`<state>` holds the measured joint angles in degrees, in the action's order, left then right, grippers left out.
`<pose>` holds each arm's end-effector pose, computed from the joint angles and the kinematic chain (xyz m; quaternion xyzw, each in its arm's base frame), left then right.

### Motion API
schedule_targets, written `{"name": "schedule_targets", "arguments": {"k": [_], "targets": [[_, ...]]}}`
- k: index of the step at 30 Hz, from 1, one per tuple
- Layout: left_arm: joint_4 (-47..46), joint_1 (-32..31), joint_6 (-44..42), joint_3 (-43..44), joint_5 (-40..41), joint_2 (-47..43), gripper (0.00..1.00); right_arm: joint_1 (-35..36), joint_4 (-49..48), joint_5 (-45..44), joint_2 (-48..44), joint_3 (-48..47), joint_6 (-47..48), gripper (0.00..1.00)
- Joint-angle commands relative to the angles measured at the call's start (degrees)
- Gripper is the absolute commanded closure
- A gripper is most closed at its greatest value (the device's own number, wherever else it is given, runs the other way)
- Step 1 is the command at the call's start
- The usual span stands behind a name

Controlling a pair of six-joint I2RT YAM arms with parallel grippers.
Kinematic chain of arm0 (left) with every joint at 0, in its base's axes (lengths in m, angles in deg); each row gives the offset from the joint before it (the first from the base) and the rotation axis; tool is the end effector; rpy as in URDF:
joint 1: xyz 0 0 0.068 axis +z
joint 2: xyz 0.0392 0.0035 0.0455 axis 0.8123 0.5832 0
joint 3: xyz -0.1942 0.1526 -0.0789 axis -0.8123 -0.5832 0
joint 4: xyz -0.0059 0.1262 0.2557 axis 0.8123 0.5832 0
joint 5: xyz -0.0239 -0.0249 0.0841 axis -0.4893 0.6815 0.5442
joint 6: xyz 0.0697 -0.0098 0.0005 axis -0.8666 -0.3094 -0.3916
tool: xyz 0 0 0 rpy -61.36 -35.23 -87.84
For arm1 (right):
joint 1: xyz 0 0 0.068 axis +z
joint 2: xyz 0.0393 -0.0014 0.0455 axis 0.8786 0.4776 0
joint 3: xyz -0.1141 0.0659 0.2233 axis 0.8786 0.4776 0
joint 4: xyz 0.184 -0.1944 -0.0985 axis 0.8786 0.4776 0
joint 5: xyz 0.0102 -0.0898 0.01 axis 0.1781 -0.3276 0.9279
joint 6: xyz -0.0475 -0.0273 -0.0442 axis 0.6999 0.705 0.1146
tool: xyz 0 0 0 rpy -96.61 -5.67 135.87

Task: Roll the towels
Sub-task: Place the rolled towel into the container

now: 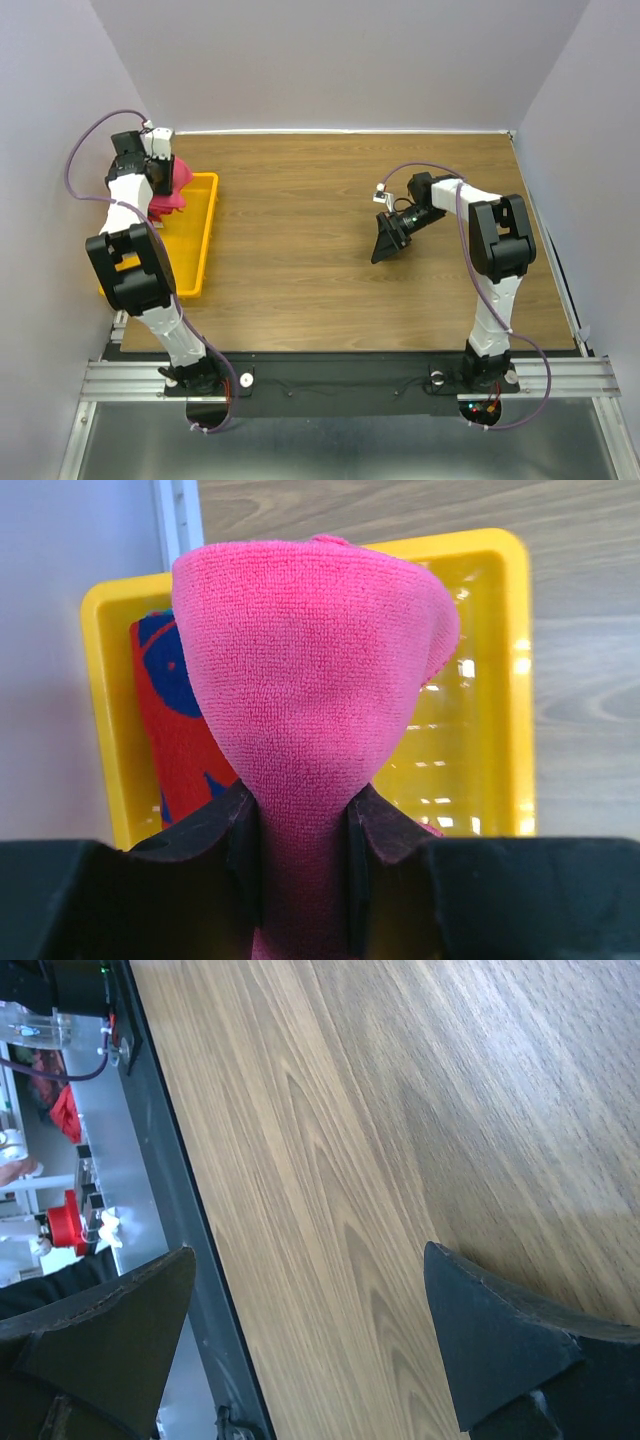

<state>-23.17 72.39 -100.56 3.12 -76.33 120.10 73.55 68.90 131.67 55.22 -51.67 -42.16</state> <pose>0.4328 0.1264 0.2590 0.1124 0.8818 0.0626 0.4536 0.3647 0.1288 0.1160 -0.3124 0.8093 0.4943 0.0562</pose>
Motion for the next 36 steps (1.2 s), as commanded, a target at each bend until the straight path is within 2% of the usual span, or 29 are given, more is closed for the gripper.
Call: {"name": "schedule_targets", "arguments": {"k": [1, 10, 24, 36], "targets": [[-8.17, -0.31, 2.26, -0.78, 7.38, 2.51, 1.00, -0.03, 0.05, 0.90, -2.04, 0.19, 1.39, 0.00], [-16.36, -3.99, 1.57, -4.39, 10.29, 7.70, 1.00, -0.21, 0.23, 0.81, -0.99, 0.19, 1.74, 0.00], [-16.63, -6.64, 4.38, -8.52, 7.56, 8.59, 1.00, -0.74, 1.28, -0.07, -0.37, 0.72, 3.32, 0.00], [-14.70, -7.52, 7.98, -9.15, 0.62, 7.27, 1.00, -0.83, 1.55, 1.07, 0.51, 1.60, 4.03, 0.00]]}}
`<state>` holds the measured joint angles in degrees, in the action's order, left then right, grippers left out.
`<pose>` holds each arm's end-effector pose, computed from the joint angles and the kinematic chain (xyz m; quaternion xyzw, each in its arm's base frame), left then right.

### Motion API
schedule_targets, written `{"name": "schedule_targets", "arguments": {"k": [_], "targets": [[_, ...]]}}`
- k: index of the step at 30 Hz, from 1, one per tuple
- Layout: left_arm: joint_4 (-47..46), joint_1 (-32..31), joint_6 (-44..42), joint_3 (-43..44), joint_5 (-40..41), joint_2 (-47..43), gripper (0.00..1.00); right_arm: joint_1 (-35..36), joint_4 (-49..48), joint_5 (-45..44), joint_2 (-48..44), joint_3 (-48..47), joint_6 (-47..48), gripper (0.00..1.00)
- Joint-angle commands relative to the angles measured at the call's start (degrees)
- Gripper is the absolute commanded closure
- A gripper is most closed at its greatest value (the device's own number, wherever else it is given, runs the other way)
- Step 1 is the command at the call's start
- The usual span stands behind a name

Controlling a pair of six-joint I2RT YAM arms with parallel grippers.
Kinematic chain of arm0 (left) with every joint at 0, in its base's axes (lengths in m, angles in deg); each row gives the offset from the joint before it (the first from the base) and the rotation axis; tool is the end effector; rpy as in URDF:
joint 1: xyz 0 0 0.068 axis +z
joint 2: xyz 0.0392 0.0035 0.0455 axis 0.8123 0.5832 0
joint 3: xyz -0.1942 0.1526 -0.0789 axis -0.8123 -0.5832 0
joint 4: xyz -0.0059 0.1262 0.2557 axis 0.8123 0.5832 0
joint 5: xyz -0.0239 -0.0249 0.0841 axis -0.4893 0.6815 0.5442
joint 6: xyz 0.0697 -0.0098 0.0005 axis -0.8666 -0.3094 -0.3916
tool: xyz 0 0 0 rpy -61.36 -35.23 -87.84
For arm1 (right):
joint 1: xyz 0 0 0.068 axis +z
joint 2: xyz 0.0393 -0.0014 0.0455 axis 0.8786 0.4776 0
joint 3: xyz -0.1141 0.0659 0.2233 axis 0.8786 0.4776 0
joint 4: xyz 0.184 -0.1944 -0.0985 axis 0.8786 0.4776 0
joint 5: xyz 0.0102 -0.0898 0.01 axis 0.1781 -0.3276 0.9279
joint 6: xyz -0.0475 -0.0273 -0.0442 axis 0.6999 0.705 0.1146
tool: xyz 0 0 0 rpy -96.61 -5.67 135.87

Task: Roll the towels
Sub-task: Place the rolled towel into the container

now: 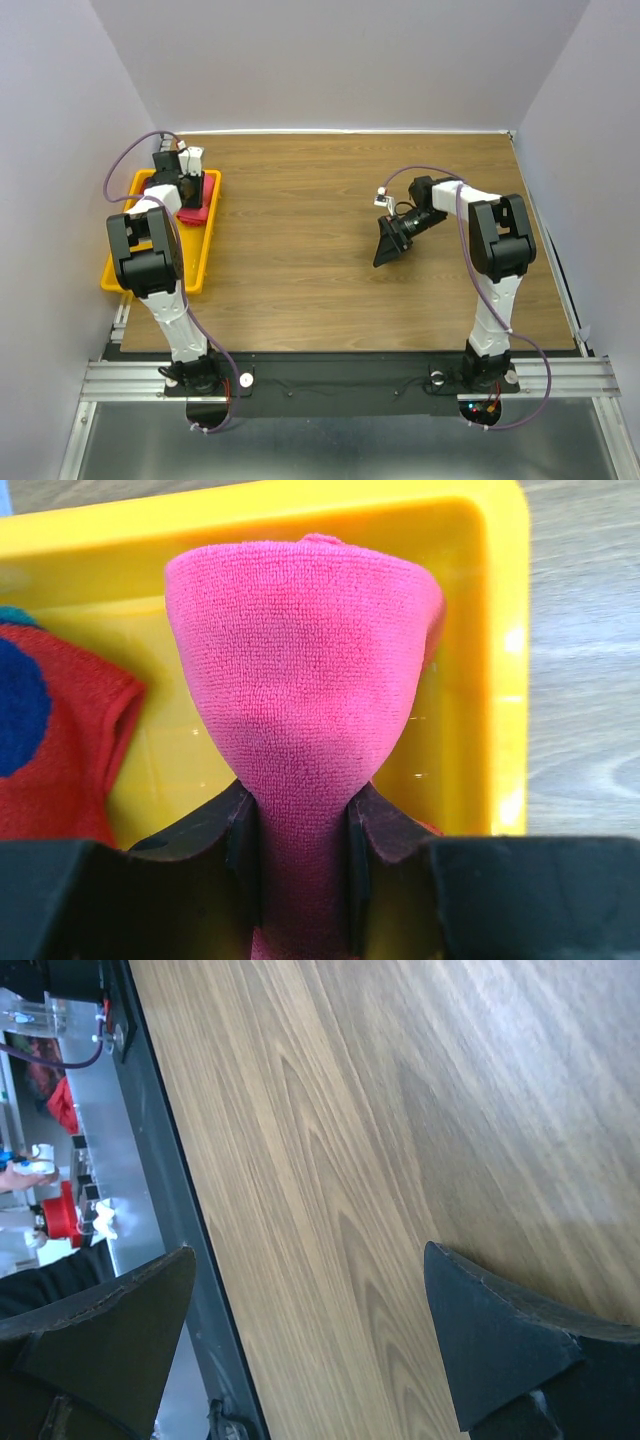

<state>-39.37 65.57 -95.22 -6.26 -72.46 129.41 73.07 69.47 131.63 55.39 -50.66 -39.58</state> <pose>0.4583 0.0807 0.1553 0.1080 0.8943 0.0374 0.4327 0.3609 0.1247 0.1107 -0.3200 0.8060 0.4947 0.0563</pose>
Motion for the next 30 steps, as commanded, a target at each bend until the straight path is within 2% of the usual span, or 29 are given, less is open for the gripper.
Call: {"name": "schedule_targets", "arguments": {"k": [1, 7, 10, 19, 23, 26, 30], "targets": [[1.85, -0.70, 3.87, 0.41, -3.08, -1.60, 1.00, -0.26, 1.06, 1.12, 0.24, 0.68, 1.54, 0.00], [2.56, -1.14, 5.73, 1.47, -3.07, -0.28, 1.00, -0.26, 1.15, 1.03, 0.51, 1.30, 2.33, 0.00], [3.08, -1.23, 5.99, 1.64, -3.16, 0.42, 0.92, -0.26, 1.24, 1.21, 0.60, 1.47, 2.59, 0.00], [5.81, -1.31, 7.05, 2.61, -1.41, -0.80, 0.58, -0.26, 1.42, 1.03, -0.19, 1.83, 3.29, 0.00], [7.21, -1.31, 6.08, 2.96, -0.44, -2.04, 0.51, -0.34, 1.42, 1.64, -0.63, 1.91, 3.47, 0.00], [7.92, -1.31, 5.20, 3.48, -0.09, -3.00, 0.42, -0.26, 1.50, 1.64, -1.07, 2.00, 3.56, 0.00], [8.88, -1.31, 4.85, 4.27, 0.53, -4.23, 0.40, -0.26, 1.50, 1.64, -1.34, 2.00, 3.65, 0.00]]}}
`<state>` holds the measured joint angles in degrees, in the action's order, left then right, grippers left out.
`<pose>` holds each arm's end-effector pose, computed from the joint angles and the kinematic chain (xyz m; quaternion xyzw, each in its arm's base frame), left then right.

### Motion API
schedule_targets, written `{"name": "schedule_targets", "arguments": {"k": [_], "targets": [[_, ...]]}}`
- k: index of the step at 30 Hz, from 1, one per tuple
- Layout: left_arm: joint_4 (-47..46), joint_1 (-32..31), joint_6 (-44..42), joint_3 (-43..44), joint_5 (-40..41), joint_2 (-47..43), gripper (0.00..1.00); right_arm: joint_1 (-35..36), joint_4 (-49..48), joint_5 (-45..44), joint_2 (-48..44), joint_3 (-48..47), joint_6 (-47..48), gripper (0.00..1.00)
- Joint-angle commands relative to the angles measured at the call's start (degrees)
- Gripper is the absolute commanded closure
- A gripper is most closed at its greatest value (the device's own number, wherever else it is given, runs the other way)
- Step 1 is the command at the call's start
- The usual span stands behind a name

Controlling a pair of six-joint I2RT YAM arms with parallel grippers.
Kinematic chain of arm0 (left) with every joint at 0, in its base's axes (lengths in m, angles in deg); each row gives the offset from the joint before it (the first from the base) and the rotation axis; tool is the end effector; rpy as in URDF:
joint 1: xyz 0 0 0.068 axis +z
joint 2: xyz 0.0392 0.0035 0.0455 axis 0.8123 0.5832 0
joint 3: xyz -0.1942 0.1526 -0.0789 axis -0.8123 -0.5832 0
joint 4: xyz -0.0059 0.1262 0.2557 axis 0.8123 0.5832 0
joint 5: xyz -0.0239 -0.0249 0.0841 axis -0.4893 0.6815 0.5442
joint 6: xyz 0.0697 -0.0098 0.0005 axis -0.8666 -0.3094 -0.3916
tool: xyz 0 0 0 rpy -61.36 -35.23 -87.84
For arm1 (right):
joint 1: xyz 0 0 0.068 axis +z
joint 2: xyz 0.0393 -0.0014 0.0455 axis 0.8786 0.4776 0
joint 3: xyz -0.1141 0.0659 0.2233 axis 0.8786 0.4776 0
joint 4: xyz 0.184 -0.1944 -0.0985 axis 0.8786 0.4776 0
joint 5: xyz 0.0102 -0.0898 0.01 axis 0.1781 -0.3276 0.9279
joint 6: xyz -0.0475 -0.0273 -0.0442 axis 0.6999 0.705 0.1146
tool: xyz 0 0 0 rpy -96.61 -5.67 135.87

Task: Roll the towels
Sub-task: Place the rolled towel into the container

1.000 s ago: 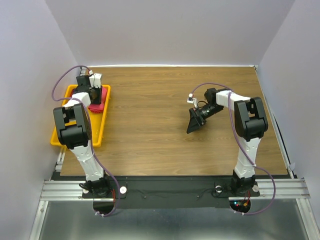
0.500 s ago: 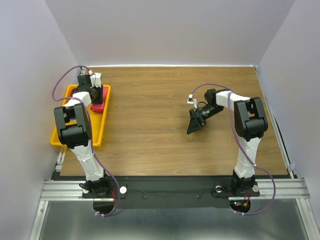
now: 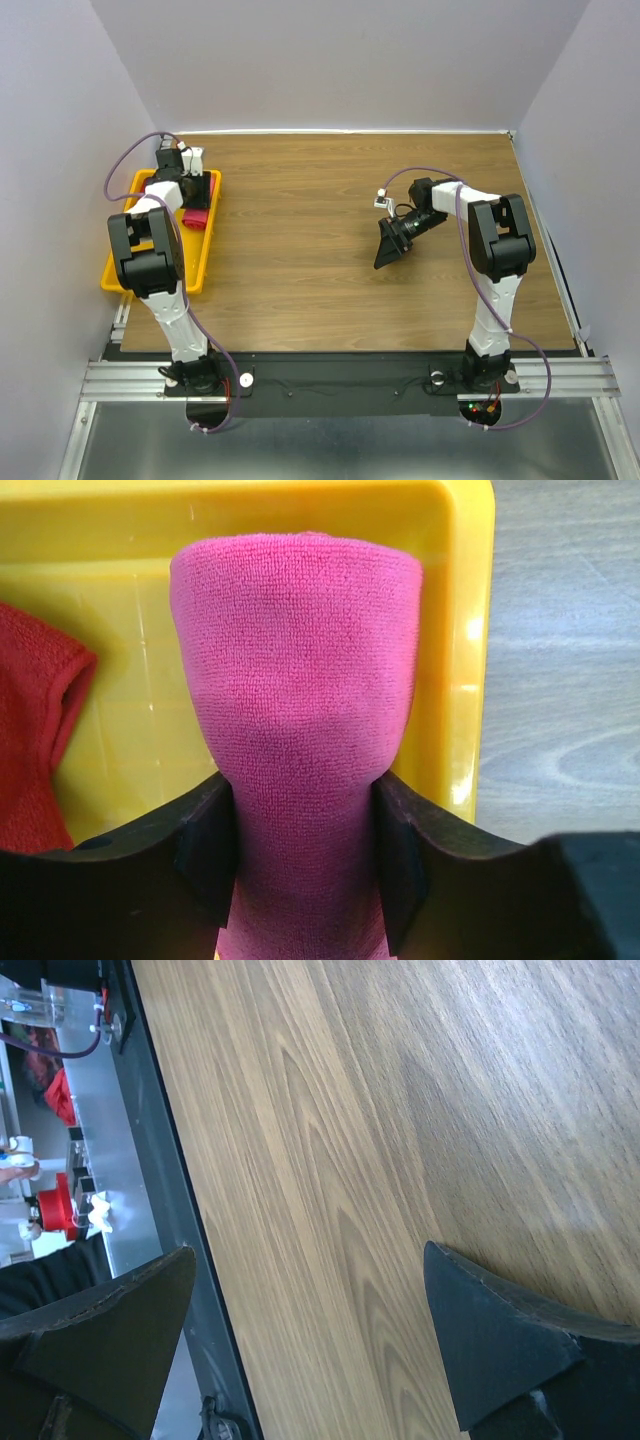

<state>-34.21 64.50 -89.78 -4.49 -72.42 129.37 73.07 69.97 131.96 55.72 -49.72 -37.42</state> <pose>0.4579 0.0718 0.1577 0.0718 0.9100 0.0064 0.4084 0.3564 0.1239 0.1052 -0.3271 0.8011 0.4985 0.0531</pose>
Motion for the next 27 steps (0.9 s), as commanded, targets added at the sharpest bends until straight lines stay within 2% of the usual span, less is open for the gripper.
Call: {"name": "schedule_targets", "arguments": {"k": [1, 3, 7, 8, 9, 18, 21, 24, 27], "targets": [[4.07, -0.24, -1.03, 2.77, 0.57, -4.80, 0.30, -0.26, 1.09, 1.32, -1.75, 1.15, 1.48, 0.00], [4.43, -0.24, -1.12, 3.12, 0.48, -5.42, 0.24, -0.26, 1.00, 1.23, -2.02, 1.15, 1.48, 0.00], [7.06, -0.24, -1.56, 5.05, 0.05, -7.52, 0.21, -0.34, 1.09, 1.14, -2.37, 0.97, 1.48, 0.00], [7.59, -0.24, -1.82, 6.10, -0.13, -7.97, 0.17, -0.26, 1.18, 1.05, -2.46, 0.97, 1.48, 0.00], [8.03, -0.33, -2.00, 6.63, -0.39, -8.23, 0.01, -0.26, 1.09, 1.14, -2.37, 0.80, 1.40, 0.00], [10.76, -3.31, -6.74, 10.86, 1.62, -15.34, 0.01, -0.34, 1.18, 1.67, -4.64, -0.96, -0.18, 0.00], [10.41, -8.58, -9.64, 10.16, 3.65, -20.26, 0.01, -0.34, 0.83, 0.88, -6.84, -1.57, -2.11, 0.00], [10.14, -15.52, -8.78, 9.10, 6.02, -24.31, 0.01, -0.61, 0.21, -0.53, -8.95, -2.54, -4.66, 0.00], [10.93, -21.06, -6.23, 8.22, 5.06, -26.16, 0.01, -1.92, -5.83, -4.82, -13.96, -1.58, -12.03, 0.00]]}}
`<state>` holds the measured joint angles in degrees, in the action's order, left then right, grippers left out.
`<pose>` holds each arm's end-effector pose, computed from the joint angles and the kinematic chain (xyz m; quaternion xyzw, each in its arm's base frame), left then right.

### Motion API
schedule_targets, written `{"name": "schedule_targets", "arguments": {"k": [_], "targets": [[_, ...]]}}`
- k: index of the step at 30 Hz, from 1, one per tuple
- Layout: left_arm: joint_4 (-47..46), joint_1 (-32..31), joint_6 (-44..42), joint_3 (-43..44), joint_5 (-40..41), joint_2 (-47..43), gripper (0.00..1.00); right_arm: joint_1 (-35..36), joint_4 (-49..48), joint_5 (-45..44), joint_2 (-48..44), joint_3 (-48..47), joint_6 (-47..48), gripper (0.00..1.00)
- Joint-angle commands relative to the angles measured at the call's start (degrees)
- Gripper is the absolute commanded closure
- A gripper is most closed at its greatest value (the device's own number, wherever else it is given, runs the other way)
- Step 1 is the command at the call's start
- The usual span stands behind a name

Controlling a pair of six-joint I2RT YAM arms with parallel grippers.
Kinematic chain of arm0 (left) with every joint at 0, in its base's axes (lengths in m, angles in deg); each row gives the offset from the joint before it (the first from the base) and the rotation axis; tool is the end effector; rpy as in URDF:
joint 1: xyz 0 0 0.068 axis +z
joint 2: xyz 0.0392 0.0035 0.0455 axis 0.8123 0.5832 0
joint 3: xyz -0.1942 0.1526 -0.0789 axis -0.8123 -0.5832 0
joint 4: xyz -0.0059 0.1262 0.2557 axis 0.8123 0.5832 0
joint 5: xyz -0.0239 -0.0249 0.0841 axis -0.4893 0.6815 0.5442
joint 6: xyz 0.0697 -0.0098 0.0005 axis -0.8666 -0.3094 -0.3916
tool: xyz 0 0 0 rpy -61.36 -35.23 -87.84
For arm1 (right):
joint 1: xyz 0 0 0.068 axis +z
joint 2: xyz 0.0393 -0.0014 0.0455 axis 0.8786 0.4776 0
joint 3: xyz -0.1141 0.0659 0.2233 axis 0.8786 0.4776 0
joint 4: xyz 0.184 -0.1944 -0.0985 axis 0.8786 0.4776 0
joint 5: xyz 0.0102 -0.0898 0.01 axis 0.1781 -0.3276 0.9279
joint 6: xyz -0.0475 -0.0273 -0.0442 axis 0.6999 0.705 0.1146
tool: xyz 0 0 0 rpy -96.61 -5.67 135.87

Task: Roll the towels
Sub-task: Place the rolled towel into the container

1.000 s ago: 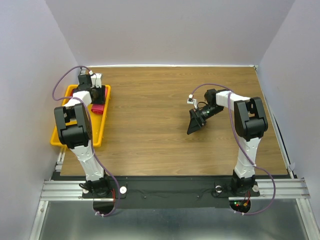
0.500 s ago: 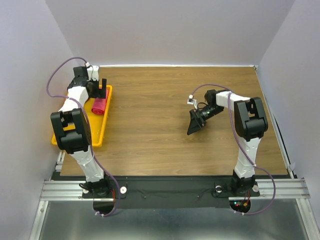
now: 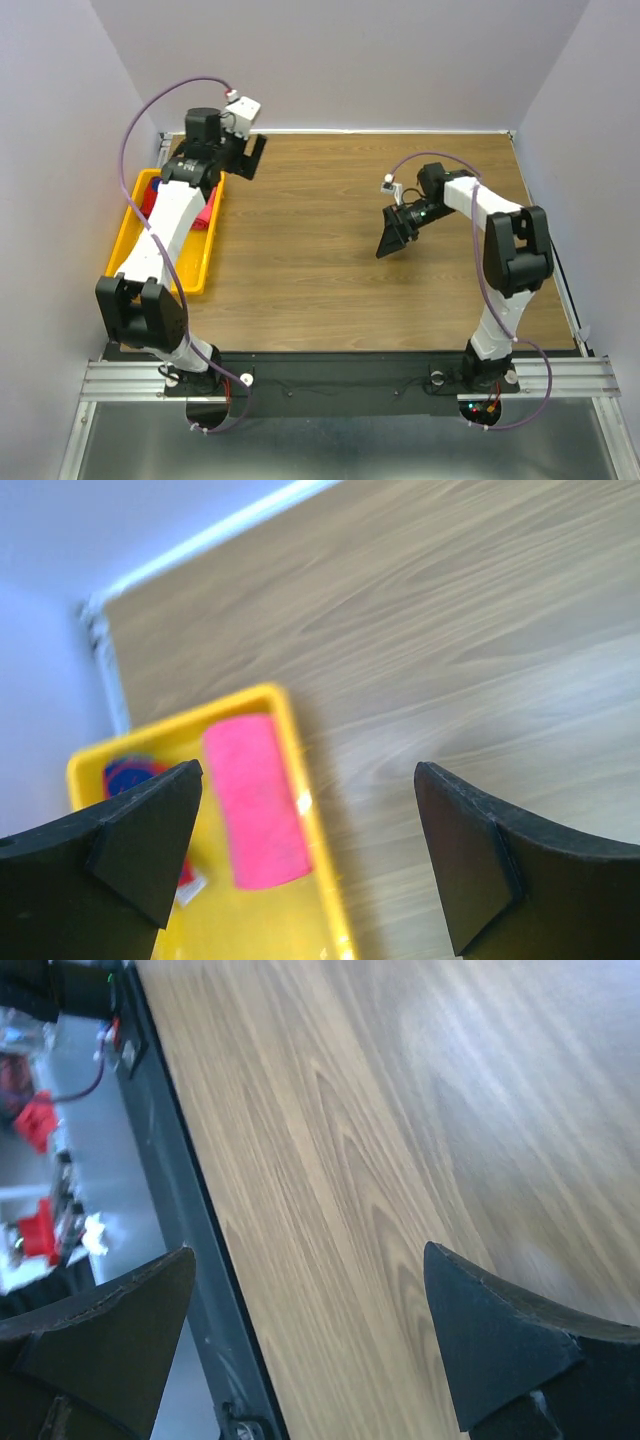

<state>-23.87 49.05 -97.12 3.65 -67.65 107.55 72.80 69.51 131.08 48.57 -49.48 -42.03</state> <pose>0.4086 -0.0432 0.3536 0.2222 0.8032 0.0410 0.5512 0.3554 0.1215 0.1475 -0.3247 0.8076 0.4844 0.0878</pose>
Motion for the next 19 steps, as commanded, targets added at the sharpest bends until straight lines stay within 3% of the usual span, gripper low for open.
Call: {"name": "schedule_targets", "arguments": {"k": [1, 9, 13, 19], "targets": [[0.42, -6.93, 1.82, -0.43, 0.38, -5.05, 0.01, -2.71, -7.74, -5.88, -10.48, -1.12, -12.40, 0.00], [-7.75, -17.39, 3.85, -16.84, 2.40, -11.12, 0.01, -7.20, -24.09, -29.42, -26.30, 10.21, -24.31, 0.00], [-10.47, -19.85, 4.20, -22.31, 1.44, -13.31, 0.01, -7.38, -25.96, -30.24, -30.99, 18.20, -25.36, 0.00], [-11.45, -19.86, 6.92, -24.87, 1.87, -14.63, 0.01, -7.38, -27.19, -31.38, -34.51, 20.51, -25.37, 0.00]]}}
